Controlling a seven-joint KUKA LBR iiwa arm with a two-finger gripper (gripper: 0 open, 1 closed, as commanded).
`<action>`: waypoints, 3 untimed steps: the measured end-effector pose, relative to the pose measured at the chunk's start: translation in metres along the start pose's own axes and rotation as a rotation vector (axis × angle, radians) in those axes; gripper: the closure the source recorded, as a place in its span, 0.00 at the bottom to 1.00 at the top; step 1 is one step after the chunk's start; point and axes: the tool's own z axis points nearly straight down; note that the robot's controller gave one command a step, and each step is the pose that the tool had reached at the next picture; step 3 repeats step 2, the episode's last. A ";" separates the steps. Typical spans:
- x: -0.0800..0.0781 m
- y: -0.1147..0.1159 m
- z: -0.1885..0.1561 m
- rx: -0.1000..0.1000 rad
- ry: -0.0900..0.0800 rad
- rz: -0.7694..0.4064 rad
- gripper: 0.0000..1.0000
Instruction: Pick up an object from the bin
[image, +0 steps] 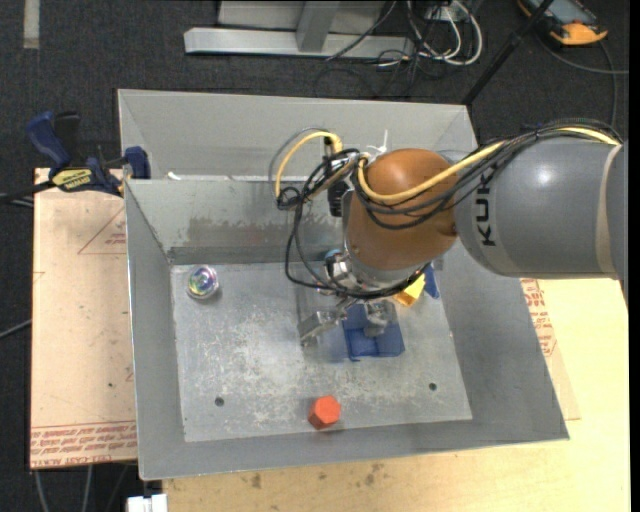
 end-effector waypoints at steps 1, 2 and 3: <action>0.000 -0.001 -0.001 0.001 -0.001 0.000 1.00; -0.002 -0.002 -0.107 0.009 0.004 0.005 1.00; -0.002 -0.002 -0.107 0.009 0.004 0.005 1.00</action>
Offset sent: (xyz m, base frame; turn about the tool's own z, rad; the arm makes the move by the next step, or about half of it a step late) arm 0.0000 0.0000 0.0000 0.0000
